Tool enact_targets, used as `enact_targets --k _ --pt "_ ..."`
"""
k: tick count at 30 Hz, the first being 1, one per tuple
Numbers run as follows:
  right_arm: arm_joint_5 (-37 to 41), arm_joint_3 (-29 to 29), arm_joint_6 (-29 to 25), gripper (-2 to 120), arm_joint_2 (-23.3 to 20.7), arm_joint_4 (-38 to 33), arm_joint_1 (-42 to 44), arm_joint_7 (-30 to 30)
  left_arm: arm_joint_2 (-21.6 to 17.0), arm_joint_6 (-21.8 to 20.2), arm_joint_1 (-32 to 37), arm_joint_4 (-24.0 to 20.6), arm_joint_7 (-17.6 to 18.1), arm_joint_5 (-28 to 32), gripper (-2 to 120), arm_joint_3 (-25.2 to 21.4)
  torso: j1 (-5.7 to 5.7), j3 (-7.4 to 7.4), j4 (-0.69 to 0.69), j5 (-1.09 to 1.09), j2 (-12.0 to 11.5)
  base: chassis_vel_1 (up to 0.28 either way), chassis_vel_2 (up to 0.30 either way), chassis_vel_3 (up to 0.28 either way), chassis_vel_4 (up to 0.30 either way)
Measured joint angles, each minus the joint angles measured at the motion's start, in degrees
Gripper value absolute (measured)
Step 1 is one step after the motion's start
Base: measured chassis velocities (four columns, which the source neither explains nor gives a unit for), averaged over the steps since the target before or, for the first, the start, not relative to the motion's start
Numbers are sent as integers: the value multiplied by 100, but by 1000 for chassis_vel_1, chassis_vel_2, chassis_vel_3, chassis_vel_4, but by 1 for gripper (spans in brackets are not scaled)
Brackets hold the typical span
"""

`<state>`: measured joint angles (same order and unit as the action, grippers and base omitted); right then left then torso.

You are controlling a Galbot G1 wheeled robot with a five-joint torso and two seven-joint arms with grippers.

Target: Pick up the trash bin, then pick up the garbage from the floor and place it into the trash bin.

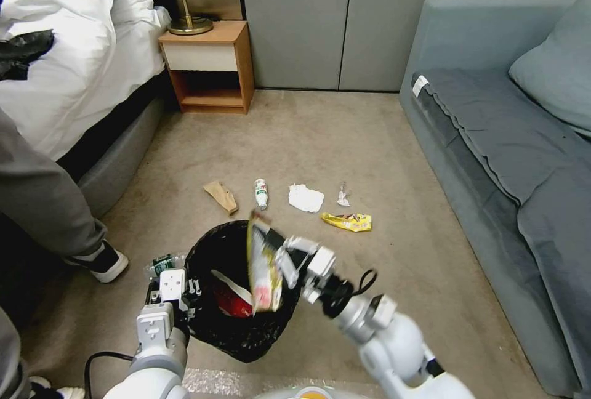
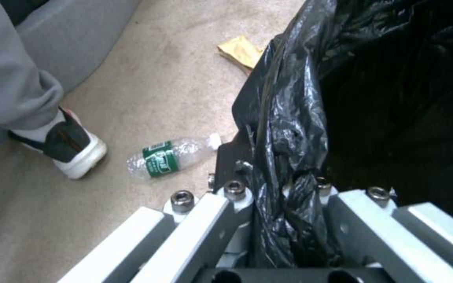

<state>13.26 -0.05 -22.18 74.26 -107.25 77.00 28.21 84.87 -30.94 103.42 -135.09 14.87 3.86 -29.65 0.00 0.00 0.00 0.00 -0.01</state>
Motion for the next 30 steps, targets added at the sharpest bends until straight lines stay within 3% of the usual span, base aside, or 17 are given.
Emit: enact_targets --k 3,5,9,16,30 --pt "-9 -143 -4 0 26 234 -119 -6 4 0 4 0 0 0 3 19 0 0 0 0 0 0 0 0 0" --pt "-30 -321 -26 0 145 846 -499 -9 23 0 15 -3 -3 -15 3 55 0 0 1 -1 0 0 0 0 0" --pt "-34 -483 -29 0 229 1363 -812 -9 58 6 41 -4 -4 -48 3 89 0 0 2 1 0 0 0 0 0" --pt "-119 -548 11 2 285 1837 -1042 -58 70 16 67 -13 -8 -61 3 113 0 0 0 0 0 0 0 0 0" --pt "-90 -537 200 54 286 1819 -1346 -172 69 38 97 -13 -51 -108 3 147 0 0 0 0 0 0 0 0 0"
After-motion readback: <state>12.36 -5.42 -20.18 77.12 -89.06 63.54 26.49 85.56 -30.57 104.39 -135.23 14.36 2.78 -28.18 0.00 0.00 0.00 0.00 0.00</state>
